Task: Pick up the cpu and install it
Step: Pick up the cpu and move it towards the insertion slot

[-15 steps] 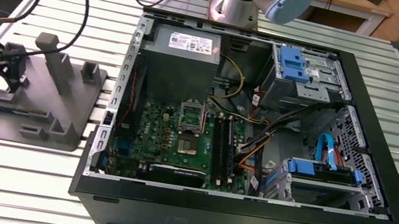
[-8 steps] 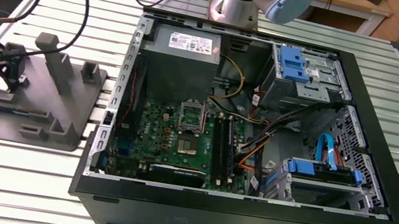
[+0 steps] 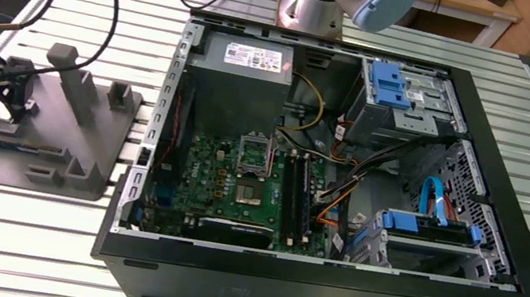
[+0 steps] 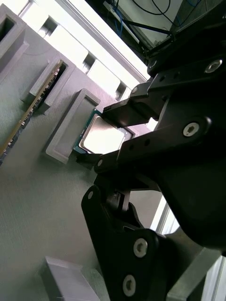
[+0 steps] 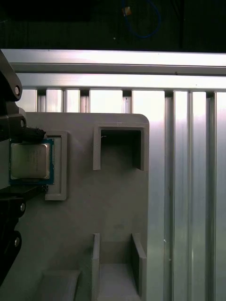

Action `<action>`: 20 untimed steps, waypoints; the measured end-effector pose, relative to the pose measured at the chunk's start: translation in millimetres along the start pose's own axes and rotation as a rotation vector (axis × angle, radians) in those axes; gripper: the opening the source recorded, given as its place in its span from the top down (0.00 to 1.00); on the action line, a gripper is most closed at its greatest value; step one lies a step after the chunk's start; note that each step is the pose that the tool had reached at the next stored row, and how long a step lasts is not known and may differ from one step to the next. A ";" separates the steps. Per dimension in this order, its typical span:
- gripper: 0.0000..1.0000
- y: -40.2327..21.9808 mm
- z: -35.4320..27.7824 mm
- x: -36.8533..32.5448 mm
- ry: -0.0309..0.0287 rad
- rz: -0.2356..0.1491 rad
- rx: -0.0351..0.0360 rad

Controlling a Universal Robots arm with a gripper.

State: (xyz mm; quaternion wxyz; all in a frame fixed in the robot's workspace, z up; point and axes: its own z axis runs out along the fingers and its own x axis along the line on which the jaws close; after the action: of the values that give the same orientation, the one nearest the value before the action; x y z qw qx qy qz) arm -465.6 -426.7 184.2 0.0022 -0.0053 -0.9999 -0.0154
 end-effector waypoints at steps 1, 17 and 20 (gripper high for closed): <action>0.53 0.0 0.0 0.0 0.0000 0.000 0.0000; 0.53 0.6 -20.5 0.0 -0.0001 0.000 -0.0001; 0.53 0.8 -27.7 0.1 0.0000 0.000 -0.0002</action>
State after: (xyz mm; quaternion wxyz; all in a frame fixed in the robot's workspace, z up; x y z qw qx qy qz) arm -465.6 -426.7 211.9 0.0022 -0.0053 -0.9999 -0.0155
